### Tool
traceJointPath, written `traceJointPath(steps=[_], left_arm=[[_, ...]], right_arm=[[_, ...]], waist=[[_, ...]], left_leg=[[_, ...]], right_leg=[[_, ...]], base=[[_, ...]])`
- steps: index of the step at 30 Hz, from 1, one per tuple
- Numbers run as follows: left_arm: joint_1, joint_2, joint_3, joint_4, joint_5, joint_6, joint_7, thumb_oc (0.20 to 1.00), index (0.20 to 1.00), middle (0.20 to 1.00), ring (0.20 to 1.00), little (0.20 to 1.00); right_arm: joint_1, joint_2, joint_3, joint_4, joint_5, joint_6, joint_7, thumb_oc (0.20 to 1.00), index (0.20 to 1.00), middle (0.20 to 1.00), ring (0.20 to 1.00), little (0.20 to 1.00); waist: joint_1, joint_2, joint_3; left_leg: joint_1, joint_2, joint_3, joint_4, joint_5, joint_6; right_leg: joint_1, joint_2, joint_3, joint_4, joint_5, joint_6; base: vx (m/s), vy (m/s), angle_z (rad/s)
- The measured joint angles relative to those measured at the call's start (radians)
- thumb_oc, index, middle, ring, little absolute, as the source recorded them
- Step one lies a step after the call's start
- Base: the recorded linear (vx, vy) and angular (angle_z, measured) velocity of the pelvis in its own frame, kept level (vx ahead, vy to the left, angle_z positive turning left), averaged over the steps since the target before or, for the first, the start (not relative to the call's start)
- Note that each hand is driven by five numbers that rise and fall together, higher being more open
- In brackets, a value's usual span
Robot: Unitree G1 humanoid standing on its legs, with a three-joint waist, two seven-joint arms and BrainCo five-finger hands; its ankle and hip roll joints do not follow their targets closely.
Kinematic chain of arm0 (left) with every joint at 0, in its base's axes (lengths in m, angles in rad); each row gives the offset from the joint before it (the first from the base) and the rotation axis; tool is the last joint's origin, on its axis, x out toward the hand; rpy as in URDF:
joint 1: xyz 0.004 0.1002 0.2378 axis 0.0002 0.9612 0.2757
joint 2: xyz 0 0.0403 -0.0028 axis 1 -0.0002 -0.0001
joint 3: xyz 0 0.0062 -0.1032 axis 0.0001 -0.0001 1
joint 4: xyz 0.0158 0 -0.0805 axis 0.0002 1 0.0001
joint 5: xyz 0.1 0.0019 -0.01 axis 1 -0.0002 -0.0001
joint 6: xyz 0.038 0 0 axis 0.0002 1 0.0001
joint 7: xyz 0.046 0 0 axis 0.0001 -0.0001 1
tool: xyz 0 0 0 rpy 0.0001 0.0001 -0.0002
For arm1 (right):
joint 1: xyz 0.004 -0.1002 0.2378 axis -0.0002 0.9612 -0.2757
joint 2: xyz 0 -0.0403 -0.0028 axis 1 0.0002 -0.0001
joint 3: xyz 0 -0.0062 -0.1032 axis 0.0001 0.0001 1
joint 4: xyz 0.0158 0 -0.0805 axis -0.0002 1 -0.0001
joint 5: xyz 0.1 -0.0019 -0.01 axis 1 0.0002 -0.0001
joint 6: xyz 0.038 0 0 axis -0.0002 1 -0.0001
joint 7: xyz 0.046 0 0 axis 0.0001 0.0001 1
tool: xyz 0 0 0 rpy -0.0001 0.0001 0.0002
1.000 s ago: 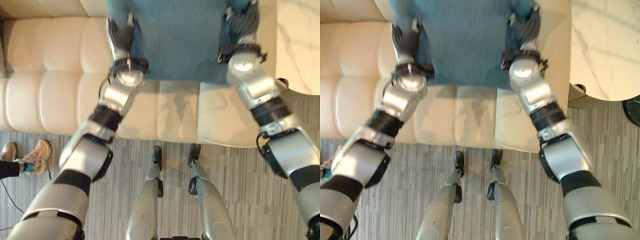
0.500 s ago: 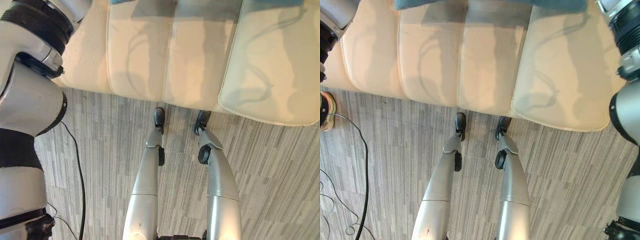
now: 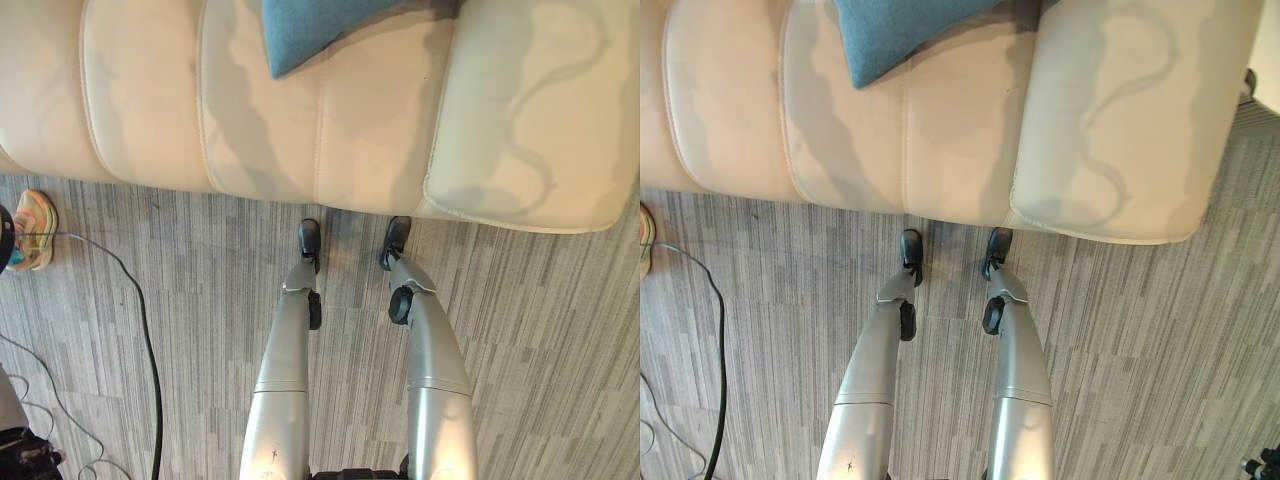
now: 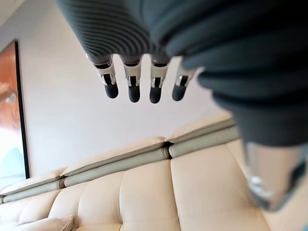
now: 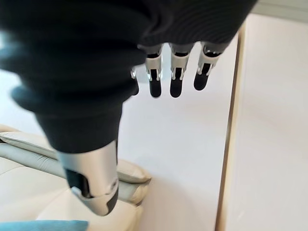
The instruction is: Pick up all the scattered cushions and arrange them neatly on the sofa.
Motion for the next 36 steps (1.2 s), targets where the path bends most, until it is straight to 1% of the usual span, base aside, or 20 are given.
traceJointPath(steps=[1,2,3,4,6,7,8,9,11,12,13,14,15,17,18,20,23,28,31,36], left_arm=[[0.025,0.006,0.034,-0.008,-0.002,0.000,-0.001,1.000,1.000,1.000,1.000,1.000],[0.081,0.027,0.120,-0.046,-0.014,-0.004,-0.003,1.000,1.000,1.000,1.000,1.000],[0.167,0.050,0.228,-0.120,-0.067,-0.016,-0.005,1.000,1.000,1.000,1.000,1.000],[0.305,0.049,0.395,-0.189,-0.147,-0.038,-0.004,1.000,1.000,1.000,1.000,1.000],[0.476,0.030,0.557,-0.241,-0.248,-0.059,-0.006,1.000,1.000,1.000,1.000,1.000],[0.594,0.007,0.660,-0.262,-0.320,-0.065,-0.011,1.000,1.000,1.000,1.000,1.000],[0.678,-0.010,0.757,-0.290,-0.363,-0.079,-0.021,1.000,1.000,1.000,1.000,1.000],[0.822,-0.070,0.905,-0.335,-0.442,-0.109,-0.030,1.000,1.000,1.000,1.000,1.000],[1.008,-0.128,0.995,-0.383,-0.532,-0.127,-0.068,1.000,1.000,1.000,1.000,1.000],[1.150,-0.199,1.125,-0.478,-0.556,-0.161,-0.090,1.000,1.000,1.000,1.000,1.000],[1.203,-0.234,1.168,-0.499,-0.562,-0.169,-0.095,1.000,1.000,1.000,1.000,1.000],[1.357,-0.308,1.240,-0.602,-0.591,-0.178,-0.129,1.000,1.000,1.000,1.000,1.000],[1.406,-0.334,1.242,-0.613,-0.591,-0.180,-0.140,1.000,1.000,1.000,1.000,1.000],[1.528,-0.412,1.233,-0.612,-0.588,-0.185,-0.175,1.000,1.000,1.000,1.000,1.000],[1.573,-0.452,1.257,-0.634,-0.587,-0.185,-0.196,1.000,1.000,1.000,1.000,1.000],[1.666,-0.544,1.237,-0.642,-0.585,-0.177,-0.243,1.000,1.000,1.000,1.000,1.000],[1.794,-0.634,1.228,-0.641,-0.581,-0.172,-0.305,1.000,1.000,1.000,1.000,1.000],[1.872,-0.707,1.232,-0.597,-0.539,-0.153,-0.375,1.000,1.000,1.000,1.000,1.000],[1.903,-0.724,1.197,-0.499,-0.503,-0.135,-0.426,1.000,1.000,1.000,1.000,1.000],[1.938,-0.762,1.140,-0.329,-0.451,-0.105,-0.483,1.000,1.000,1.000,1.000,1.000]], right_arm=[[0.027,-0.013,-0.025,-0.012,0.000,0.001,-0.001,1.000,1.000,1.000,1.000,1.000],[0.091,-0.030,-0.102,-0.037,0.003,0.009,-0.003,1.000,1.000,1.000,1.000,1.000],[0.180,-0.066,-0.186,-0.102,0.013,0.016,-0.001,1.000,1.000,1.000,1.000,1.000],[0.307,-0.081,-0.327,-0.168,0.026,0.021,0.002,1.000,1.000,1.000,1.000,1.000],[0.469,-0.076,-0.484,-0.264,0.054,0.042,0.007,1.000,1.000,1.000,1.000,1.000],[0.588,-0.070,-0.561,-0.319,0.055,0.050,0.014,1.000,1.000,1.000,1.000,1.000],[0.691,-0.044,-0.674,-0.361,0.054,0.048,0.022,1.000,1.000,1.000,1.000,1.000],[0.861,0.008,-0.820,-0.421,0.072,0.055,0.025,1.000,1.000,1.000,1.000,1.000],[1.059,0.099,-0.968,-0.474,0.099,0.055,0.058,1.000,1.000,1.000,1.000,1.000],[1.185,0.162,-1.049,-0.550,0.100,0.053,0.076,1.000,1.000,1.000,1.000,1.000],[1.233,0.188,-1.072,-0.568,0.101,0.053,0.083,1.000,1.000,1.000,1.000,1.000],[1.396,0.303,-1.206,-0.670,0.099,0.031,0.124,1.000,1.000,1.000,1.000,1.000],[1.454,0.332,-1.213,-0.686,0.099,0.029,0.132,1.000,1.000,1.000,1.000,1.000],[1.598,0.426,-1.214,-0.695,0.099,0.004,0.187,1.000,1.000,1.000,1.000,1.000],[1.642,0.491,-1.252,-0.709,0.104,-0.011,0.227,1.000,1.000,1.000,1.000,1.000],[1.739,0.537,-1.215,-0.711,0.114,-0.031,0.292,1.000,1.000,1.000,1.000,1.000],[1.853,0.594,-1.213,-0.707,0.122,-0.054,0.374,1.000,1.000,1.000,1.000,1.000],[1.967,0.612,-1.228,-0.630,0.119,-0.051,0.443,1.000,1.000,1.000,1.000,1.000],[2.013,0.655,-1.218,-0.468,0.124,-0.048,0.492,1.000,1.000,1.000,1.000,1.000],[2.098,0.729,-1.212,-0.339,0.173,-0.029,0.566,1.000,1.000,1.000,1.000,1.000]], waist=[[-0.002,-0.001,-0.001],[-0.008,-0.002,-0.002],[-0.012,-0.003,-0.002],[-0.011,-0.004,-0.001],[-0.011,-0.004,-0.002],[-0.013,-0.005,-0.001],[-0.016,-0.005,-0.001],[-0.018,-0.005,-0.001],[-0.015,-0.006,-0.002],[-0.012,-0.006,-0.002],[-0.012,-0.006,-0.002],[-0.013,-0.007,-0.002],[-0.013,-0.008,-0.006],[-0.012,-0.013,-0.078],[-0.006,-0.017,-0.079],[-0.005,-0.016,-0.103],[-0.009,-0.025,-0.159],[-0.013,-0.021,-0.220],[-0.015,-0.021,-0.264],[-0.016,-0.016,-0.314]], left_leg=[[0.007,0.001,0.000,0.000,-0.007,-0.005],[0.023,0.002,-0.001,-0.002,-0.009,-0.006],[0.045,0.002,0.000,-0.012,-0.009,-0.005],[0.082,-0.001,0.008,-0.035,-0.009,-0.005],[0.135,-0.003,0.023,-0.067,-0.010,-0.004],[0.184,-0.006,0.028,-0.100,-0.009,-0.006],[0.212,-0.006,0.028,-0.112,-0.009,-0.005],[0.282,-0.007,0.030,-0.147,-0.009,-0.005],[0.385,-0.005,0.040,-0.187,-0.015,-0.001],[0.459,-0.004,0.052,-0.223,-0.020,0.001],[0.495,-0.005,0.057,-0.243,-0.018,0.005],[0.590,-0.001,0.059,-0.290,-0.017,0.008],[0.631,-0.001,0.060,-0.309,-0.018,0.008],[0.689,0.003,0.069,-0.359,-0.025,0.002],[0.752,0.001,0.082,-0.394,-0.019,0.009],[0.861,0.000,0.106,-0.457,-0.019,0.008],[0.962,-0.001,0.140,-0.543,-0.011,0.008],[1.040,-0.002,0.165,-0.577,-0.010,0.009],[1.078,-0.006,0.165,-0.578,-0.019,0.009],[1.112,-0.005,0.175,-0.584,-0.031,0.005]], right_leg=[[0.011,0.002,0.001,-0.006,0.000,0.005],[0.031,0.005,0.001,-0.019,-0.001,0.007],[0.056,0.008,0.003,-0.037,-0.003,0.005],[0.088,0.012,0.018,-0.063,0.002,0.012],[0.134,0.013,0.030,-0.100,0.006,0.017],[0.179,0.016,0.035,-0.133,0.017,0.033],[0.211,0.023,0.036,-0.154,0.019,0.035],[0.280,0.030,0.043,-0.191,0.026,0.037],[0.379,0.039,0.051,-0.234,0.036,0.052],[0.447,0.043,0.057,-0.270,0.036,0.054],[0.478,0.044,0.058,-0.288,0.038,0.056],[0.578,0.055,0.058,-0.348,0.047,0.057],[0.620,0.057,0.058,-0.369,0.053,0.051],[0.673,0.066,0.059,-0.424,0.050,0.066],[0.728,0.072,0.060,-0.454,0.074,0.050],[0.827,0.076,0.077,-0.520,0.084,0.060],[0.892,0.085,0.097,-0.561,0.092,0.066],[0.947,0.086,0.105,-0.561,0.082,0.078],[0.982,0.082,0.106,-0.567,0.056,0.102],[1.007,0.071,0.104,-0.568,0.023,0.108]], base=[[-0.01,-0.012,-0.07],[-0.01,0.002,-0.06],[-0.01,-0.002,-0.08],[-0.02,0.001,-0.09],[0.00,-0.016,-0.15],[0.01,-0.025,-0.17],[0.04,-0.007,-0.15],[0.07,0.000,-0.13],[0.09,0.002,-0.18],[0.10,0.017,-0.20],[0.15,0.023,-0.22],[0.06,0.018,-0.14],[0.13,0.051,-0.15],[0.14,0.076,-0.18],[0.08,0.069,-0.28],[0.05,0.074,-0.32],[0.01,0.071,-0.34],[-0.05,0.083,-0.16],[-0.03,0.088,-0.01],[-0.03,0.094,-0.05]])
